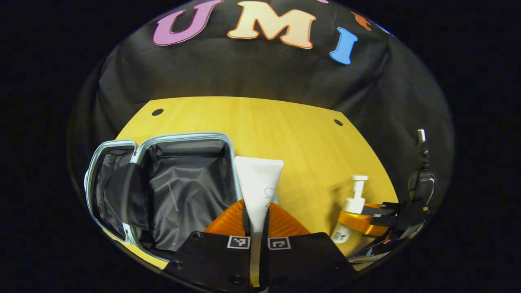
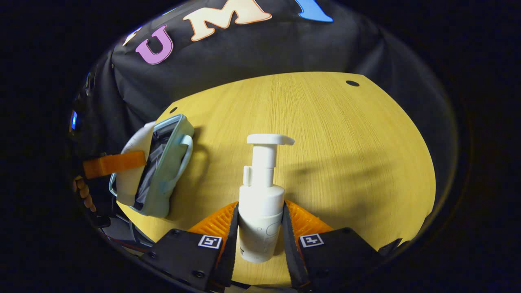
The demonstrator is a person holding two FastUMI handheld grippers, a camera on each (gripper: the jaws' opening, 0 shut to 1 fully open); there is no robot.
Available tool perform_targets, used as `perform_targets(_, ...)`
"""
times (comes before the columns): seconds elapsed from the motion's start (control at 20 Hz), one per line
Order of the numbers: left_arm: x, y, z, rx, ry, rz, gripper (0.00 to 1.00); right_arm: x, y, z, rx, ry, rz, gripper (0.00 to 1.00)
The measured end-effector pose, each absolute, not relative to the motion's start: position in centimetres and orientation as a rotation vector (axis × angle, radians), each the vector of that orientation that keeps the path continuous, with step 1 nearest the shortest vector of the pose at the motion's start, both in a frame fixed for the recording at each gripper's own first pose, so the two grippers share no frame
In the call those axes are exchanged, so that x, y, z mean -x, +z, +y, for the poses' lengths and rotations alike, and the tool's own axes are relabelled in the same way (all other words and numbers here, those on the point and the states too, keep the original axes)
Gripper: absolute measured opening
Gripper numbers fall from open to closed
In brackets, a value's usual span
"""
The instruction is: First open the suitcase, pack the skin care products into it, and then close the suitcase.
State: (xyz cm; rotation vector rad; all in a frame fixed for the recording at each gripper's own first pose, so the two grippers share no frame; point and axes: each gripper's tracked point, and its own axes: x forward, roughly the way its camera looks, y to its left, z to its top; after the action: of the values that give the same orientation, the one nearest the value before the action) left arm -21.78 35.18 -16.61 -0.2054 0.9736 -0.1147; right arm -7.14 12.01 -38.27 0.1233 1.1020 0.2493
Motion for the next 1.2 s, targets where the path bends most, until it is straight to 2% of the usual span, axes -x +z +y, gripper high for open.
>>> perform_targets(0.45,23.1,-22.6,44.5,0.235,0.011,1.083,0.01,6.4,-34.2,17.6,-0.164,0.296,1.053,0.54)
perform_targets(0.85,25.1,-26.8,48.3,0.285,0.065,1.169,0.02,5.4,-30.4,23.6,-0.204,0.368,1.032,0.54)
perform_targets(1.0,24.1,-26.3,47.7,0.318,0.021,1.106,0.14,5.5,-29.7,26.8,-0.244,0.419,1.054,0.55)
perform_targets(1.15,23.4,-25.0,47.1,0.327,-0.001,1.061,0.53,5.9,-29.9,29.7,-0.235,0.469,1.071,0.54)
perform_targets(1.2,23.1,-24.0,46.9,0.326,-0.007,1.032,0.72,5.9,-29.9,30.6,-0.237,0.487,1.073,0.55)
